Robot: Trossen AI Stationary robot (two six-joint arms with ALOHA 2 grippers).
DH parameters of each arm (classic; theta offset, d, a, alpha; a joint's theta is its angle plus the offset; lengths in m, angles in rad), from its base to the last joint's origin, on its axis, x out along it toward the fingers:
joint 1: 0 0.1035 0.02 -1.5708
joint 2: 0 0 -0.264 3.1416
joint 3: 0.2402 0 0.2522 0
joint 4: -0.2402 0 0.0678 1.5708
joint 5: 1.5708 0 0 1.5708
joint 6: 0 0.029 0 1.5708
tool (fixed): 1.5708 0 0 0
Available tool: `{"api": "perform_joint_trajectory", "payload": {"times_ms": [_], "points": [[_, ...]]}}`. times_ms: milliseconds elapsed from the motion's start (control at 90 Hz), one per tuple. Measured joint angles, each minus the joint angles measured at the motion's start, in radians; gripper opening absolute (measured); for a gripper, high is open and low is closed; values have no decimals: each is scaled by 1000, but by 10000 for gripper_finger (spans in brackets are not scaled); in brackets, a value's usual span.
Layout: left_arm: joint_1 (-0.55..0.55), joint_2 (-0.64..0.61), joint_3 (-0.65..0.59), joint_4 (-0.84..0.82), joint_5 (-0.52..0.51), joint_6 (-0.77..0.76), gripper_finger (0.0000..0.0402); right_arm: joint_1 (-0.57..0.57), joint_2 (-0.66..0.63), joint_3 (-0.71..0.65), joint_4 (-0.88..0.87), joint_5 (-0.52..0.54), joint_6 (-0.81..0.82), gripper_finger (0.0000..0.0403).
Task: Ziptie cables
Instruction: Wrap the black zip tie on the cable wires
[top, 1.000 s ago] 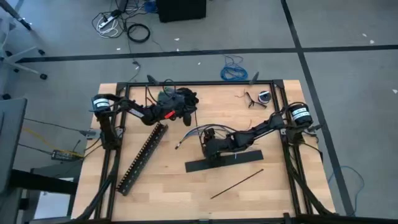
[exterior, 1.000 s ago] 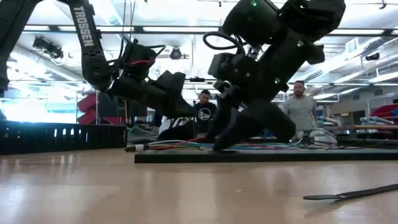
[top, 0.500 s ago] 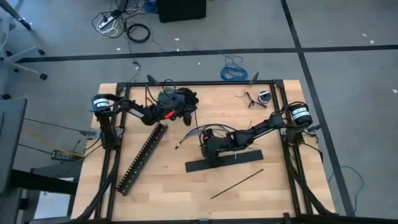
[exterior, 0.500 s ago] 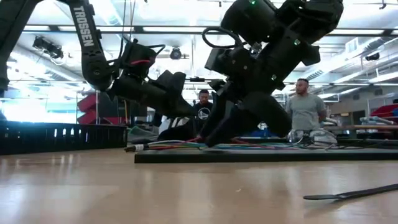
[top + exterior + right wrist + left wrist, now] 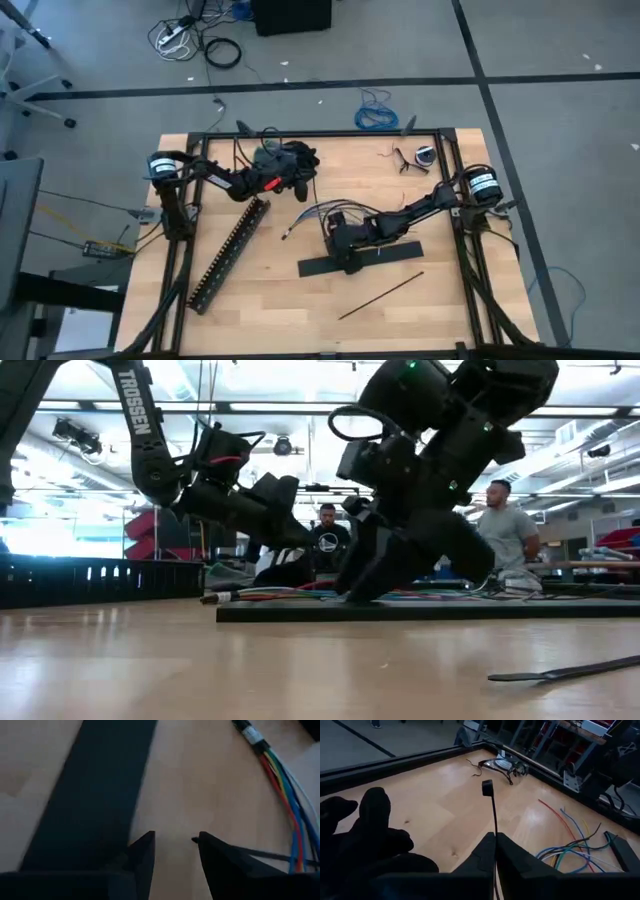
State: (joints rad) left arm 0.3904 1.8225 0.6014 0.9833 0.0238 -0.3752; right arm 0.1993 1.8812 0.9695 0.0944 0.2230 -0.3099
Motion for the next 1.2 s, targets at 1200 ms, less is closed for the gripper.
{"api": "perform_joint_trajectory", "payload": {"times_ms": [1200], "points": [[-6, 0, 0, -27, -1, -3, 0, -13, 8, -3, -50, 74, 46, 148]]}}
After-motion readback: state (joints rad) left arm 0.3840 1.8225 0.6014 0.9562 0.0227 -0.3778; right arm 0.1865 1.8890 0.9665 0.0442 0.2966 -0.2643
